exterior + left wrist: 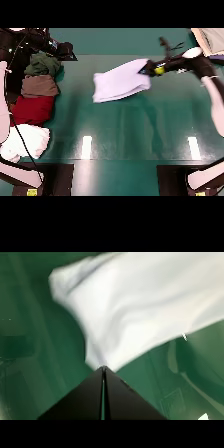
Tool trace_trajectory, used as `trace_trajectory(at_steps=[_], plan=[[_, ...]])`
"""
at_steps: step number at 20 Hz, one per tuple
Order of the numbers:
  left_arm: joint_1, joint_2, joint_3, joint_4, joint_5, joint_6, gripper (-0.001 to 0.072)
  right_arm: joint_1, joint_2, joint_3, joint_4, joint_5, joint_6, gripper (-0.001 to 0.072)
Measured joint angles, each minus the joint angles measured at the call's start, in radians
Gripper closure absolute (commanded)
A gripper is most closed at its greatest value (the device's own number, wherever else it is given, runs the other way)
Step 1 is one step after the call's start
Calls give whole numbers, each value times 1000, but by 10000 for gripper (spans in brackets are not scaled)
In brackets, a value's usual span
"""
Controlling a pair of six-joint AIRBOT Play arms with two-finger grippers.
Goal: Fold the shirts.
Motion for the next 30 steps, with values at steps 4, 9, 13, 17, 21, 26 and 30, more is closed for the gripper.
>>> trace_trajectory(at_steps=[4,9,13,17,21,26,30], plan=[[-31,0,0,-5,0,0,684,-216,164,-53,-228,23,122,696],[-73,0,0,-9,13,0,684,-561,375,-272,-336,-71,246,697],[-89,0,0,-9,19,0,684,-829,525,-474,-361,-208,330,697],[-94,0,0,-9,21,0,684,-1001,620,-628,-370,-280,358,697],[-95,0,0,-9,27,0,684,-1073,655,-699,-443,-264,369,597],[-96,0,0,-9,28,0,683,-1093,665,-696,-656,-151,345,15],[-96,0,0,-9,27,0,683,-1083,667,-597,-740,-59,332,178]])
